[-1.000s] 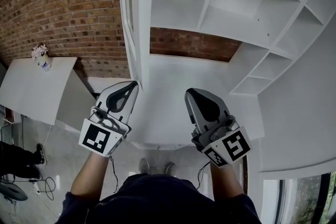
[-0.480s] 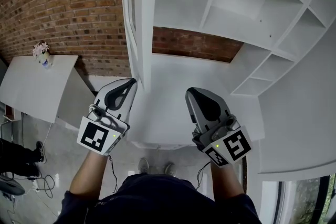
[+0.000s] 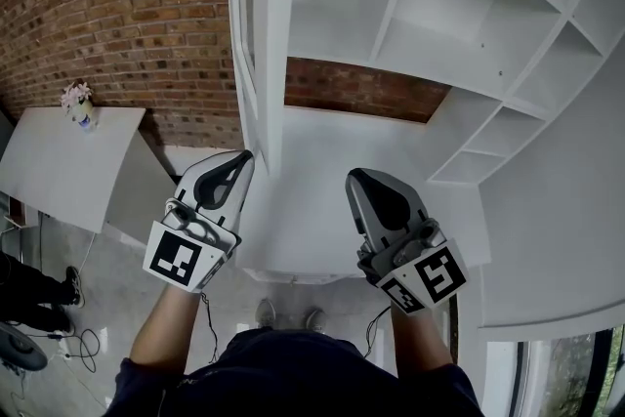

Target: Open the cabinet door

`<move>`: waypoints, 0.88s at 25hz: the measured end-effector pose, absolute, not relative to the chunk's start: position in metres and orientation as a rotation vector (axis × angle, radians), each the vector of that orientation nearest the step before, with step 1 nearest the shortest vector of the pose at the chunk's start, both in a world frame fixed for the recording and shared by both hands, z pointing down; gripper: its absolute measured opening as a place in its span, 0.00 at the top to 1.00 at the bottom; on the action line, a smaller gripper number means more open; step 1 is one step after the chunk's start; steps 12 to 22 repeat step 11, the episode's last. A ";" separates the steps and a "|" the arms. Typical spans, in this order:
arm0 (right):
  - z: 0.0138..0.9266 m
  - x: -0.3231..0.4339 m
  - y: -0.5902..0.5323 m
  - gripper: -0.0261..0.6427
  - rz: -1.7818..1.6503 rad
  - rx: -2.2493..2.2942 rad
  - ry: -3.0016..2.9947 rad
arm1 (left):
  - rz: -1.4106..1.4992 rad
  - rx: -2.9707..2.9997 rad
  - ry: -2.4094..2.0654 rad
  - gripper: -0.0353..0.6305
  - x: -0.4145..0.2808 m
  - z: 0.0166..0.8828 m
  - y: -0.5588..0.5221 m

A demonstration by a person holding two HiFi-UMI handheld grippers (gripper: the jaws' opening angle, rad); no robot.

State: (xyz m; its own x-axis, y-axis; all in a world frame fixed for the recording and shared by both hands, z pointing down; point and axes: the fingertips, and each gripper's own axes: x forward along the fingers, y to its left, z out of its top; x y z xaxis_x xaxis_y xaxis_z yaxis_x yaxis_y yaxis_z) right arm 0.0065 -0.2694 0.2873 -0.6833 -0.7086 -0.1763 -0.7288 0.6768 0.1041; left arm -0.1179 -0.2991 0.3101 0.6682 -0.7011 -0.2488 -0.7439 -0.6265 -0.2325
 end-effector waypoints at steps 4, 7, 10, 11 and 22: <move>0.287 0.006 -0.270 0.93 0.253 -1.188 2.763 | 0.192 -2.579 1.165 0.94 -0.118 0.308 -0.300; 0.286 0.005 -0.270 0.93 0.253 -1.189 2.762 | 0.177 -2.575 1.163 0.94 -0.121 0.312 -0.300; 0.286 0.004 -0.270 0.93 0.254 -1.188 2.762 | 0.159 -2.579 1.177 0.94 -0.123 0.314 -0.301; 0.286 0.004 -0.269 0.93 0.255 -1.188 2.762 | 0.160 -2.581 1.178 0.94 -0.123 0.314 -0.301; 0.286 0.004 -0.269 0.93 0.255 -1.188 2.762 | 0.160 -2.581 1.178 0.94 -0.123 0.314 -0.301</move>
